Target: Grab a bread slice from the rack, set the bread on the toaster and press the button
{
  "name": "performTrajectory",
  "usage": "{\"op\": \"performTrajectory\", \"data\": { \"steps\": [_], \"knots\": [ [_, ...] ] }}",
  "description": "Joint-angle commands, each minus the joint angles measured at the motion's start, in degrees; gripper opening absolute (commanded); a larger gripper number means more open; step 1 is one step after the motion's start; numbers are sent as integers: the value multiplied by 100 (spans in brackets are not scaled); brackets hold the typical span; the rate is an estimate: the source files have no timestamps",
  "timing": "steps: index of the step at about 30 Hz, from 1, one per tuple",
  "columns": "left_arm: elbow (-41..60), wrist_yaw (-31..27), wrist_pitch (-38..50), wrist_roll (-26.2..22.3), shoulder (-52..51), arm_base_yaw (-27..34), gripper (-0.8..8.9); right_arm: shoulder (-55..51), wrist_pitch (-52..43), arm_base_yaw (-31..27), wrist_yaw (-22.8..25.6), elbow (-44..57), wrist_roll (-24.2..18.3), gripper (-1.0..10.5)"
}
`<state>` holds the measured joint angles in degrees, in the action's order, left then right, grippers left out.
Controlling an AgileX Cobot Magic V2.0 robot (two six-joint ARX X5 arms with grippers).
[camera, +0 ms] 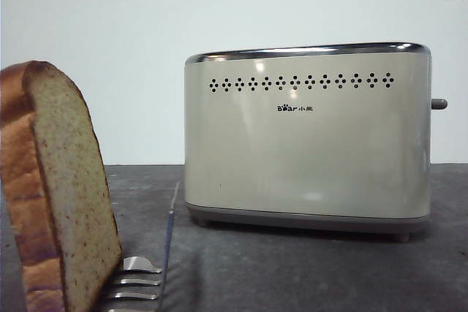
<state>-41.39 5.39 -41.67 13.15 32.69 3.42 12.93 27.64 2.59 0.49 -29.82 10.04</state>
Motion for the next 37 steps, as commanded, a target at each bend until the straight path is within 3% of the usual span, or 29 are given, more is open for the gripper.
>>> {"op": "performTrajectory", "data": {
  "steps": [1,5,9,16,21,27,29,33,37],
  "knots": [
    [-420,275,-483,450,223,0,-6,260,210,4,-138,-262,66,-2],
    [-994,817,-1325,564,570,0,-6,664,393,4,-713,-608,68,-2],
    [-1530,999,-2236,564,892,-7,-6,973,415,4,-1298,-844,83,0],
    [-2253,1473,-2979,474,1484,-101,-6,1397,428,4,-1711,-1091,-168,0],
    [-2570,1598,-3381,452,2020,-584,-6,1631,463,4,-2028,-1226,-221,0],
    [-2594,1574,-3381,988,2415,-1497,2,1659,455,4,-2175,-1268,-223,0],
    [-2594,1539,-3381,1244,2524,-1794,49,1659,461,4,-2175,-1268,-238,-1],
    [-2594,1464,-3375,1703,2726,-2398,244,1659,461,4,-2216,-1268,-240,-1],
    [-2594,1093,-3285,2085,2879,-2940,324,1659,463,4,-2328,-1268,-236,-1]
  ]
}}
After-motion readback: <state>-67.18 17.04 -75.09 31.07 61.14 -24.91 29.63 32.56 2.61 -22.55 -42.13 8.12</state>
